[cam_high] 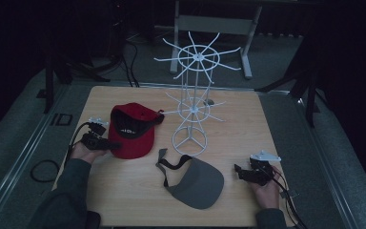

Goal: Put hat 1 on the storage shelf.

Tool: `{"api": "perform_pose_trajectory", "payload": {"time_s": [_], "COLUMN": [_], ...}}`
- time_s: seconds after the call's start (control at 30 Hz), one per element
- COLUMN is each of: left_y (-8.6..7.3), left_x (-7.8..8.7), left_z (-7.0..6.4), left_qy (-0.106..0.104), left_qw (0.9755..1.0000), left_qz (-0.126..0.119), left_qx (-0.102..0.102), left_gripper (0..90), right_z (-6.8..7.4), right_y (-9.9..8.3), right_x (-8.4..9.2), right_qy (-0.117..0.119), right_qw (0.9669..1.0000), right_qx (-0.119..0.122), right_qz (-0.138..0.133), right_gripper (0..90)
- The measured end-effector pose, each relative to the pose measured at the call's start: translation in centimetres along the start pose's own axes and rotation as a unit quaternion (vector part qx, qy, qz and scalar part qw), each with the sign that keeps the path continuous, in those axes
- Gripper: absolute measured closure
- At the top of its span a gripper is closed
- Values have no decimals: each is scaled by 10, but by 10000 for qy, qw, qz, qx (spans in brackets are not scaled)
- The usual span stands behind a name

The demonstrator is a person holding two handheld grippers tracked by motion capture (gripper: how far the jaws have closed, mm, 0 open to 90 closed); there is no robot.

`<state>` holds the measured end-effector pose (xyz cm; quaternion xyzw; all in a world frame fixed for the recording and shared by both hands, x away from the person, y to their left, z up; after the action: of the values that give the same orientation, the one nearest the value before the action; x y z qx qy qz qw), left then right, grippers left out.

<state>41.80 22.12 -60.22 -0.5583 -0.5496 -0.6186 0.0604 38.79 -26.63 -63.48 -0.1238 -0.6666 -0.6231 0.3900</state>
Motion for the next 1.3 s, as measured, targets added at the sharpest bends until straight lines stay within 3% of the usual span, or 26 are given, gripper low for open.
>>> {"api": "perform_pose_trajectory", "payload": {"time_s": [0.03,0.17,0.2,0.5,0.8,1.3], "left_y": [2,6,10,16,18,29], "left_x": [3,8,12,23,26,47], "left_z": [-2,-5,-6,-4,-4,-2], "left_qy": [47,145,249,744,868,1116], "left_qw": [9998,9994,9984,9946,9929,9866], "left_qz": [-174,-321,-484,-673,-750,-1163], "left_qx": [12,-46,-123,-280,-316,-254], "left_gripper": [784,825,853,863,863,863], "right_z": [0,0,0,0,0,0], "right_y": [0,0,0,0,0,0], "right_x": [0,0,0,0,0,0], "right_qy": [0,0,1,1,1,1], "right_qw": [10000,10000,10000,10000,10000,10000], "right_qx": [-1,1,-1,-1,-1,-1], "right_qz": [-1,0,0,0,0,1], "right_gripper": [239,239,239,239,239,239]}}
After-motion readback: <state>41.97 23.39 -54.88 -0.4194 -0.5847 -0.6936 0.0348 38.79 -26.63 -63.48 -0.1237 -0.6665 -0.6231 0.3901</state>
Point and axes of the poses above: each handheld gripper's, and its own axes: x roughly backward along the jaws, y roughly out of its top, z roughly to its left, the point moved 10 cm from there along -x, roughly forward along the jaws, and after that the axes turned 7 degrees about -x, right-handed, at the moved point
